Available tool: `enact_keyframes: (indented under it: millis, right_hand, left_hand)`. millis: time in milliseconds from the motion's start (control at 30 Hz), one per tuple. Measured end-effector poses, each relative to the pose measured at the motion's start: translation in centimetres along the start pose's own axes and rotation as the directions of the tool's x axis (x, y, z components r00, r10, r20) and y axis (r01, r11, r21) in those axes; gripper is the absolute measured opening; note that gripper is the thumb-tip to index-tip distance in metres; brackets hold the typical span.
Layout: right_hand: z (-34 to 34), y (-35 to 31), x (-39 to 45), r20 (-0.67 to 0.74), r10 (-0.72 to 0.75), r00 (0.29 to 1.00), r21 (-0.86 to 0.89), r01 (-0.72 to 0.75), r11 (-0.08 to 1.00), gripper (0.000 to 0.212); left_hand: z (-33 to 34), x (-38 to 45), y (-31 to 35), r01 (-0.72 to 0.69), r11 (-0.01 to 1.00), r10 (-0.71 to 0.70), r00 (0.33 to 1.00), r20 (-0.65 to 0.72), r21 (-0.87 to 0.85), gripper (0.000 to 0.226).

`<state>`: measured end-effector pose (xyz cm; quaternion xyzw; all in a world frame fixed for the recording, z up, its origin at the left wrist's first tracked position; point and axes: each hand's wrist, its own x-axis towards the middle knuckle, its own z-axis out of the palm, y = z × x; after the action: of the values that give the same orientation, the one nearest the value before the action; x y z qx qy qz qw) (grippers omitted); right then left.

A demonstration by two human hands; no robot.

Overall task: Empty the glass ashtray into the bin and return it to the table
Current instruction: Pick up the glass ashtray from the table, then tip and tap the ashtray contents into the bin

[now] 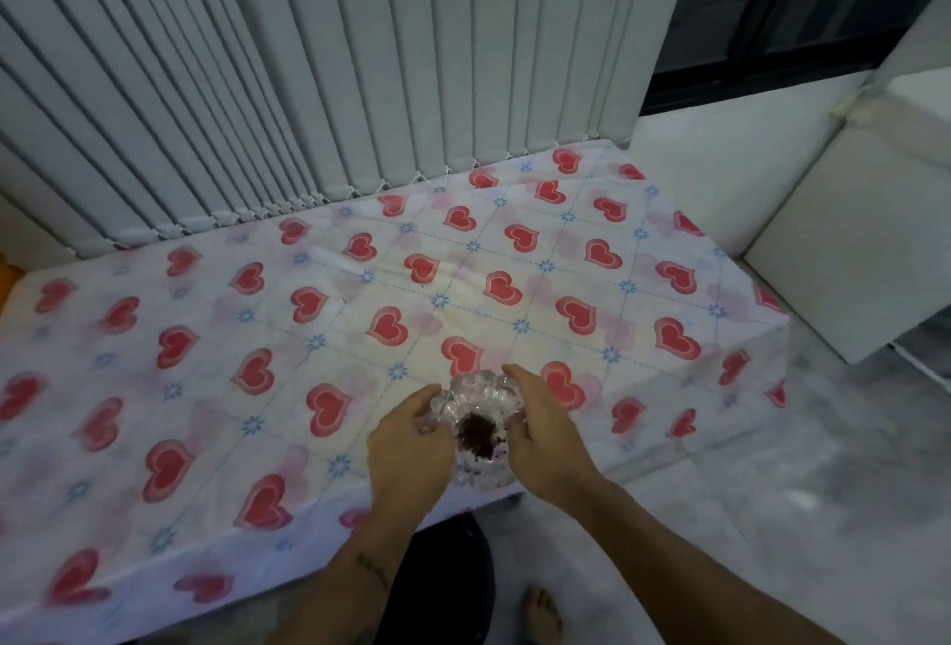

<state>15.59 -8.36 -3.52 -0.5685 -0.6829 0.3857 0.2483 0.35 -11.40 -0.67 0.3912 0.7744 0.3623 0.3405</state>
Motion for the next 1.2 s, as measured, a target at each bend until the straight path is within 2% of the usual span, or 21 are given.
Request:
enact_keyframes:
  millis: [100,300,400,567,733,900,1067,1200]
  right_hand:
    - [3.2,-1.7,-4.0,-0.072,-0.08,0.994,-0.028,0.078,0.997,0.058]
    - [9.4,-5.9,-13.1,-0.102,-0.069,0.992,0.014,0.071,0.997,0.061]
    - [11.9,-6.8,-16.3,-0.102,-0.001,0.995,0.054,0.007,0.999,0.059]
    - [14.2,-7.7,-18.9,0.051,0.159,0.986,0.105,-0.164,0.981,0.057]
    - [16.8,-5.1,-18.6,0.183,0.294,0.938,0.208,-0.329,0.921,0.055]
    - [21.1,0.6,-17.0,0.29,0.374,0.881,0.252,-0.448,0.858,0.067]
    - [27.1,9.2,-14.9,0.277,0.394,0.876,0.269,-0.464,0.844,0.059]
    - [31.2,14.5,-13.5,0.311,0.455,0.834,0.316,-0.543,0.778,0.037]
  left_hand:
    - [-4.2,-2.9,-2.5,-0.053,0.998,0.054,0.998,0.022,-0.033,0.04]
    - [-12.0,-8.6,-8.8,-0.083,0.995,0.087,0.992,0.089,-0.05,0.039]
    - [-14.6,-10.6,-11.3,-0.069,0.997,0.071,0.991,0.116,-0.019,0.038]
    - [-16.2,-11.8,-15.7,-0.017,1.0,0.016,0.986,0.167,0.004,0.037]
    - [-15.2,-12.1,-19.8,0.091,0.996,-0.094,0.981,0.168,0.023,0.038]
    - [-11.9,-10.1,-25.3,0.083,0.995,-0.091,0.979,0.184,0.053,0.035]
    - [-5.7,-6.7,-33.6,0.132,0.99,-0.139,0.975,0.174,0.053,0.034]
    - [-1.3,-4.1,-40.3,0.188,0.982,-0.19,0.973,0.133,0.028,0.034]
